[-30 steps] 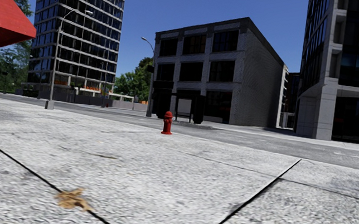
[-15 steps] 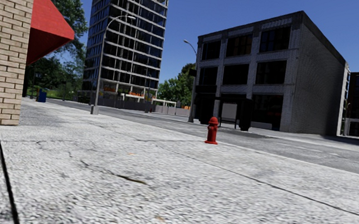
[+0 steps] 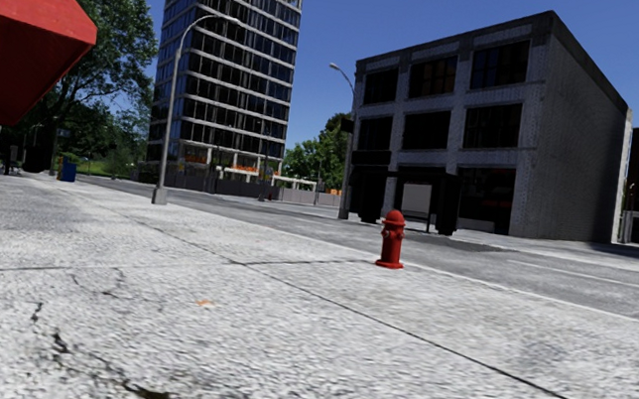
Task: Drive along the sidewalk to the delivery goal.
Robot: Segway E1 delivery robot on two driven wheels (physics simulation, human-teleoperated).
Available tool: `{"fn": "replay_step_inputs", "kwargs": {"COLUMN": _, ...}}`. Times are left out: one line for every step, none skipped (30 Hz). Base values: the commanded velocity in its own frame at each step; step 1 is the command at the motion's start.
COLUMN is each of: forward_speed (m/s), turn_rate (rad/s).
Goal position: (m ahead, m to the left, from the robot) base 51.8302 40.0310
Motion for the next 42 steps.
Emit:
{"fn": "replay_step_inputs", "kwargs": {"forward_speed": 1.96, "turn_rate": 0.27}}
{"fn": "replay_step_inputs", "kwargs": {"forward_speed": 1.96, "turn_rate": 0.27}}
{"fn": "replay_step_inputs", "kwargs": {"forward_speed": 1.96, "turn_rate": 0.27}}
{"fn": "replay_step_inputs", "kwargs": {"forward_speed": 1.96, "turn_rate": 0.28}}
{"fn": "replay_step_inputs", "kwargs": {"forward_speed": 1.96, "turn_rate": 0.28}}
{"fn": "replay_step_inputs", "kwargs": {"forward_speed": 1.96, "turn_rate": 0.29}}
{"fn": "replay_step_inputs", "kwargs": {"forward_speed": 1.96, "turn_rate": 0.29}}
{"fn": "replay_step_inputs", "kwargs": {"forward_speed": 1.96, "turn_rate": 0.29}}
{"fn": "replay_step_inputs", "kwargs": {"forward_speed": 1.96, "turn_rate": 0.29}}
{"fn": "replay_step_inputs", "kwargs": {"forward_speed": 1.96, "turn_rate": 0.30}}
{"fn": "replay_step_inputs", "kwargs": {"forward_speed": 1.96, "turn_rate": 0.33}}
{"fn": "replay_step_inputs", "kwargs": {"forward_speed": 1.96, "turn_rate": 0.33}}
{"fn": "replay_step_inputs", "kwargs": {"forward_speed": 1.96, "turn_rate": 0.34}}
{"fn": "replay_step_inputs", "kwargs": {"forward_speed": 1.96, "turn_rate": 0.34}}
{"fn": "replay_step_inputs", "kwargs": {"forward_speed": 1.96, "turn_rate": 0.34}}
{"fn": "replay_step_inputs", "kwargs": {"forward_speed": 1.96, "turn_rate": 0.34}}
{"fn": "replay_step_inputs", "kwargs": {"forward_speed": 1.96, "turn_rate": 0.34}}
{"fn": "replay_step_inputs", "kwargs": {"forward_speed": 1.96, "turn_rate": 0.34}}
{"fn": "replay_step_inputs", "kwargs": {"forward_speed": 1.96, "turn_rate": 0.35}}
{"fn": "replay_step_inputs", "kwargs": {"forward_speed": 1.96, "turn_rate": 0.37}}
{"fn": "replay_step_inputs", "kwargs": {"forward_speed": 1.96, "turn_rate": 0.41}}
{"fn": "replay_step_inputs", "kwargs": {"forward_speed": 1.96, "turn_rate": 0.41}}
{"fn": "replay_step_inputs", "kwargs": {"forward_speed": 1.96, "turn_rate": 0.47}}
{"fn": "replay_step_inputs", "kwargs": {"forward_speed": 1.96, "turn_rate": 0.49}}
{"fn": "replay_step_inputs", "kwargs": {"forward_speed": 1.96, "turn_rate": 0.49}}
{"fn": "replay_step_inputs", "kwargs": {"forward_speed": 1.96, "turn_rate": 0.49}}
{"fn": "replay_step_inputs", "kwargs": {"forward_speed": 1.96, "turn_rate": 0.49}}
{"fn": "replay_step_inputs", "kwargs": {"forward_speed": 1.96, "turn_rate": 0.49}}
{"fn": "replay_step_inputs", "kwargs": {"forward_speed": 1.96, "turn_rate": 0.49}}
{"fn": "replay_step_inputs", "kwargs": {"forward_speed": 1.96, "turn_rate": 0.49}}
{"fn": "replay_step_inputs", "kwargs": {"forward_speed": 1.96, "turn_rate": 0.49}}
{"fn": "replay_step_inputs", "kwargs": {"forward_speed": 1.96, "turn_rate": 0.49}}
{"fn": "replay_step_inputs", "kwargs": {"forward_speed": 1.96, "turn_rate": 0.49}}
{"fn": "replay_step_inputs", "kwargs": {"forward_speed": 1.96, "turn_rate": 0.49}}
{"fn": "replay_step_inputs", "kwargs": {"forward_speed": 1.96, "turn_rate": 0.49}}
{"fn": "replay_step_inputs", "kwargs": {"forward_speed": 1.96, "turn_rate": 0.49}}
{"fn": "replay_step_inputs", "kwargs": {"forward_speed": 1.96, "turn_rate": 0.49}}
{"fn": "replay_step_inputs", "kwargs": {"forward_speed": 1.96, "turn_rate": 0.49}}
{"fn": "replay_step_inputs", "kwargs": {"forward_speed": 1.96, "turn_rate": 0.49}}
{"fn": "replay_step_inputs", "kwargs": {"forward_speed": 1.96, "turn_rate": 0.49}}
{"fn": "replay_step_inputs", "kwargs": {"forward_speed": 1.96, "turn_rate": 0.49}}
{"fn": "replay_step_inputs", "kwargs": {"forward_speed": 1.96, "turn_rate": 0.49}}
